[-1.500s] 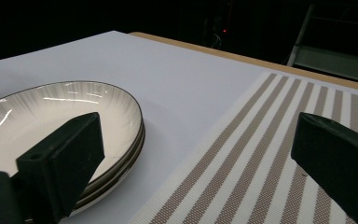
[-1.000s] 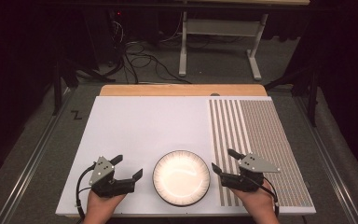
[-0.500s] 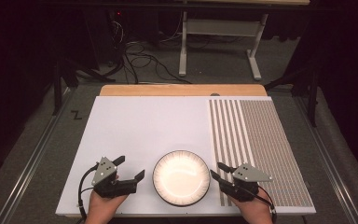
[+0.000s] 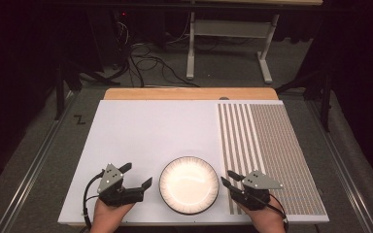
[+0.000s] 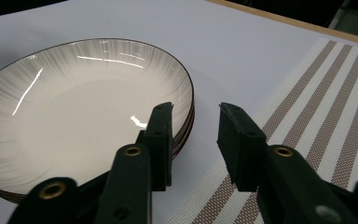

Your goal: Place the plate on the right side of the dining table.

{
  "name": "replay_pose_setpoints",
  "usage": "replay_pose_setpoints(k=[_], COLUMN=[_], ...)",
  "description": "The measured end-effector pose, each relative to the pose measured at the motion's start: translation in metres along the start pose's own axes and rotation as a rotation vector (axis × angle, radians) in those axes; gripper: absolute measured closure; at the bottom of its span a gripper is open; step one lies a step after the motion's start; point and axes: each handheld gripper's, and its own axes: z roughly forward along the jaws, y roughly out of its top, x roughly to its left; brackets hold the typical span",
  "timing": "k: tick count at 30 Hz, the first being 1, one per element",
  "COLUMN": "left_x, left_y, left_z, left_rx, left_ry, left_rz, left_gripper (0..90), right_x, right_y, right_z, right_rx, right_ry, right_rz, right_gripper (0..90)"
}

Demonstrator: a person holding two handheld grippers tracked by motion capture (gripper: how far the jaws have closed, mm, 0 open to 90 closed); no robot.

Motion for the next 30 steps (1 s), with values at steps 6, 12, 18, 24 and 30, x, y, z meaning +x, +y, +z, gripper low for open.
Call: replay_pose_setpoints(k=[6, 12, 18, 24, 30], left_x=[0.000, -0.001, -0.002, -0.002, -0.002], left_y=[-0.001, -0.001, -0.002, -0.001, -0.002], left_z=[0.001, 0.002, 0.002, 0.003, 0.004], left_rx=[0.006, 0.004, 0.006, 0.014, 0.020], left_ry=[-0.006, -0.005, -0.004, -0.008, -0.014], left_rz=[-0.007, -0.012, -0.004, 0.002, 0.001], left_gripper=[11.4, 12.1, 12.6, 13.1, 13.6], right_x=[0.002, 0.003, 0.007, 0.009, 0.010], right_y=[-0.002, -0.004, -0.004, -0.004, -0.005], right_z=[0.004, 0.009, 0.014, 0.016, 0.015], right_rx=[0.037, 0.069, 0.090, 0.101, 0.107], right_ry=[0.013, 0.046, 0.057, 0.063, 0.067], right_rz=[-0.031, -0.021, -0.006, -0.010, -0.010], right_gripper=[86.0, 90.0, 90.0, 90.0, 90.0])
